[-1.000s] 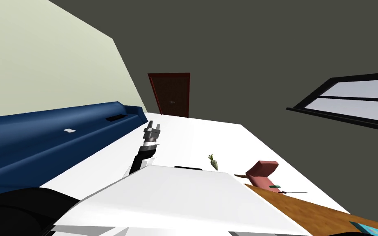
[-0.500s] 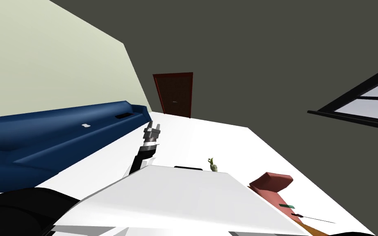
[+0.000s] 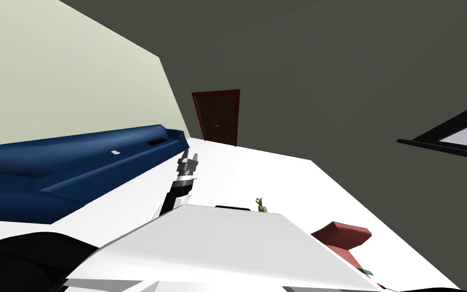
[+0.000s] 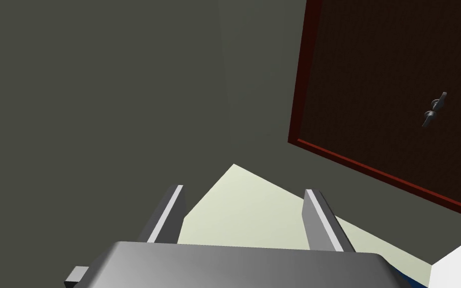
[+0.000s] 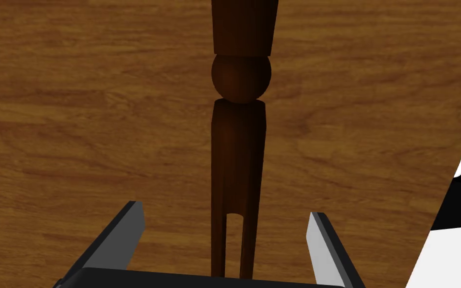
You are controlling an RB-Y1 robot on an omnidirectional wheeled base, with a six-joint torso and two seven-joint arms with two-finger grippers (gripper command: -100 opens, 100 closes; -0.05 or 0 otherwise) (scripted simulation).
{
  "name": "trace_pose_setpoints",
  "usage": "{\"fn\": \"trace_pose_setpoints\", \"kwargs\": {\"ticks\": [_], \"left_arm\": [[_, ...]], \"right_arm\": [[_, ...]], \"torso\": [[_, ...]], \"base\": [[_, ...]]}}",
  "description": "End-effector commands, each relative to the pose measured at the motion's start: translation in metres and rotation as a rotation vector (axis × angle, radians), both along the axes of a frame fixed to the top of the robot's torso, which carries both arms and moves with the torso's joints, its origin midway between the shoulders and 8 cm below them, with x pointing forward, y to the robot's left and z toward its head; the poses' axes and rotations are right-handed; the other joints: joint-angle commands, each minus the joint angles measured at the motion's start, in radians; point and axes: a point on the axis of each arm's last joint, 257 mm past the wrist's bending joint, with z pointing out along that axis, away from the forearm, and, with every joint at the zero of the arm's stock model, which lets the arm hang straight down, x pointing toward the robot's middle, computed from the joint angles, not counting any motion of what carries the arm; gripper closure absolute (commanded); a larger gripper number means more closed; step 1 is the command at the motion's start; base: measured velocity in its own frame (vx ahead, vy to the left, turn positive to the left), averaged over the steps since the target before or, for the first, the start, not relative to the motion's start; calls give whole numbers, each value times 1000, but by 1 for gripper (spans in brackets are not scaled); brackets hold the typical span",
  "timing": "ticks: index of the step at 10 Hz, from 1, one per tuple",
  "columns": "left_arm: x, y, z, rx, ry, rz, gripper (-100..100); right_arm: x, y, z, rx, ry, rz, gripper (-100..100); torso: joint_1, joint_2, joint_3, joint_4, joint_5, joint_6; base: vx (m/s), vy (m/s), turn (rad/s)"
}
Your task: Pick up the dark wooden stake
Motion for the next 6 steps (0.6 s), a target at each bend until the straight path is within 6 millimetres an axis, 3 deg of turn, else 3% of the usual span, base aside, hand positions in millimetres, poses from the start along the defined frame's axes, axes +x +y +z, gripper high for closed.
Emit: {"fn": "trace_pose_setpoints", "kwargs": {"ticks": [1,2,3,6], "left_arm": [[0,0,0,0,0,0,0],[0,0,0,0,0,0,0],[0,0,0,0,0,0,0],[0,0,0,0,0,0,0]], "right_arm": [[0,0,0,0,0,0,-100],[1,0,0,2,-1,1,0],[4,10,-11,2,-2,-5,-100],[7,19,-21,3,-3,-10,-100]], "torso": [[0,0,0,0,0,0],[4,2,1,0,1,0],[6,2,1,0,2,0],[2,6,4,1,1,0]], "base": [[15,-23,6],[4,-7,2],[-22,-30,42],[-41,-53,25]]}}
